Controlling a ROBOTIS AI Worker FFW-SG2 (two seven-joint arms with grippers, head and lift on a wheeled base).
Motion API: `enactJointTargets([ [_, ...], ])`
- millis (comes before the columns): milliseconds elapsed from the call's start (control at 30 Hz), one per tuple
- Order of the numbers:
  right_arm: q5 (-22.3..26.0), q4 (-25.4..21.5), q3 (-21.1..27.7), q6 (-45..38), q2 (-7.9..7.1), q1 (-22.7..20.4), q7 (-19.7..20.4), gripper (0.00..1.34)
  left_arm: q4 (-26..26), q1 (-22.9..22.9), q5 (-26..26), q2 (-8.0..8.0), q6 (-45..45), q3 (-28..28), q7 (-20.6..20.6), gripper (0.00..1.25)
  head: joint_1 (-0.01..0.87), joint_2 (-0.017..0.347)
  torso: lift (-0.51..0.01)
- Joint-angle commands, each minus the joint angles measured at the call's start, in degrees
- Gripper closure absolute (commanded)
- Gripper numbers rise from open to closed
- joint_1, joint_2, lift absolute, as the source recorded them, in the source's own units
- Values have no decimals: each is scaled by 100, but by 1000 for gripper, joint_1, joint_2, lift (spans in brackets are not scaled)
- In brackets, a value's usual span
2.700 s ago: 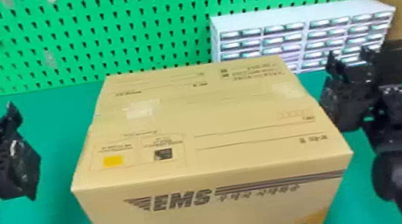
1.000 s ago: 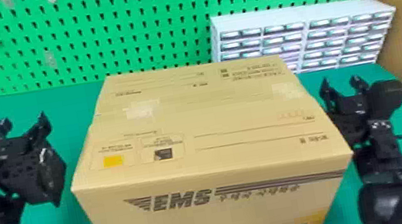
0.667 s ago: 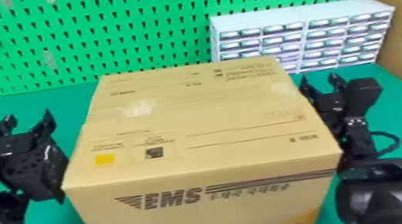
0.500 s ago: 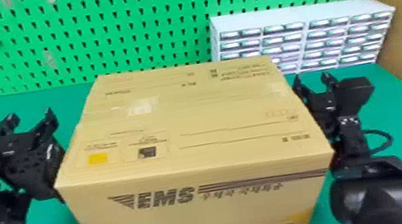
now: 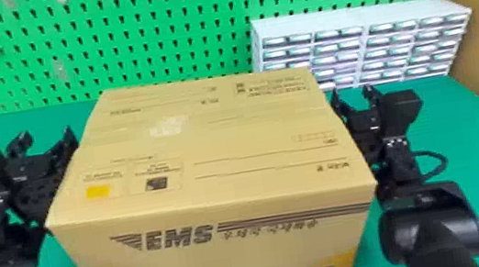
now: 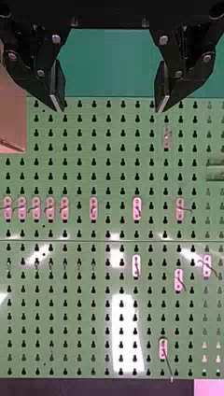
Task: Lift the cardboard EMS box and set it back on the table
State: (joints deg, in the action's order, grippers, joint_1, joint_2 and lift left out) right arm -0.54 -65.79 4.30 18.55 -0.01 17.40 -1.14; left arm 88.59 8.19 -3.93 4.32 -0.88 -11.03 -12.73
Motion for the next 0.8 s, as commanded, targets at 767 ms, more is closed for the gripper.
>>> enactJointTargets([
  [767, -148, 13, -78, 105, 6, 0, 123, 598, -26, 16, 68, -1, -9, 136, 113, 493, 678, -15, -92],
])
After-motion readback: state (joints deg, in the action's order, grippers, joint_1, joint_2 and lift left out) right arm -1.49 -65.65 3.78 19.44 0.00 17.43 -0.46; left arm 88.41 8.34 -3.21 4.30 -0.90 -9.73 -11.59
